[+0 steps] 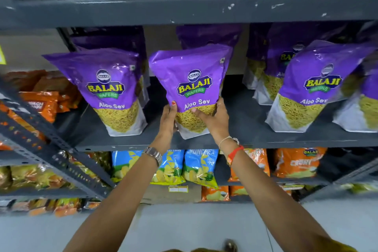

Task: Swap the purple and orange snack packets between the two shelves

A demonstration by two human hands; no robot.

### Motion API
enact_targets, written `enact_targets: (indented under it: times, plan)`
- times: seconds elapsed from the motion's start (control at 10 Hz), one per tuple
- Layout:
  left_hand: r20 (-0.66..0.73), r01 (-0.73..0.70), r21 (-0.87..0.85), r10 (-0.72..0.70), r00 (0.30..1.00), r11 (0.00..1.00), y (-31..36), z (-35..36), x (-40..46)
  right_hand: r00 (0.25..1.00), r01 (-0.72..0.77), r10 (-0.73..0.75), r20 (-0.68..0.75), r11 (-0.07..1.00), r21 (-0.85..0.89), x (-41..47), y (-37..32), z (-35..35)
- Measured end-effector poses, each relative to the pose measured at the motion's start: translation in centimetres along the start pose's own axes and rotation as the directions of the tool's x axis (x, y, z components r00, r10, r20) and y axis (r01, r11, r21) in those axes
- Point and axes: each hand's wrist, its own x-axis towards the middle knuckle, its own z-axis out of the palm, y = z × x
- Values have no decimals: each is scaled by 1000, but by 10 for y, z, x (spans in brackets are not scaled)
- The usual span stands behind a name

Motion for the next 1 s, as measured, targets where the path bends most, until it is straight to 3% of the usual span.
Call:
enact_targets:
  times: [0.2, 0.3, 0.6, 0.9, 1.0]
  plan:
    - [132, -28, 107, 13, 991, 994, -1, 20, 16, 994, -38, 39, -101, 999, 14, 4, 8, -20]
    - [149, -44, 123, 25, 989, 991, -3, 24, 15, 997, -52, 52, -59, 999, 0, 7, 27, -28]
    - [82, -43, 12, 42, 996, 999, -23, 29, 7, 990, -85, 92, 111, 994, -70, -8, 35, -56]
    - [68, -19, -24, 21, 997, 1000, -28, 39, 2, 981, -73, 92, 169, 991, -115, -14, 30, -60]
    - [75, -17, -24, 19, 997, 1000, -27, 39, 2, 992, -45, 58, 114, 992, -121, -31, 22, -62]
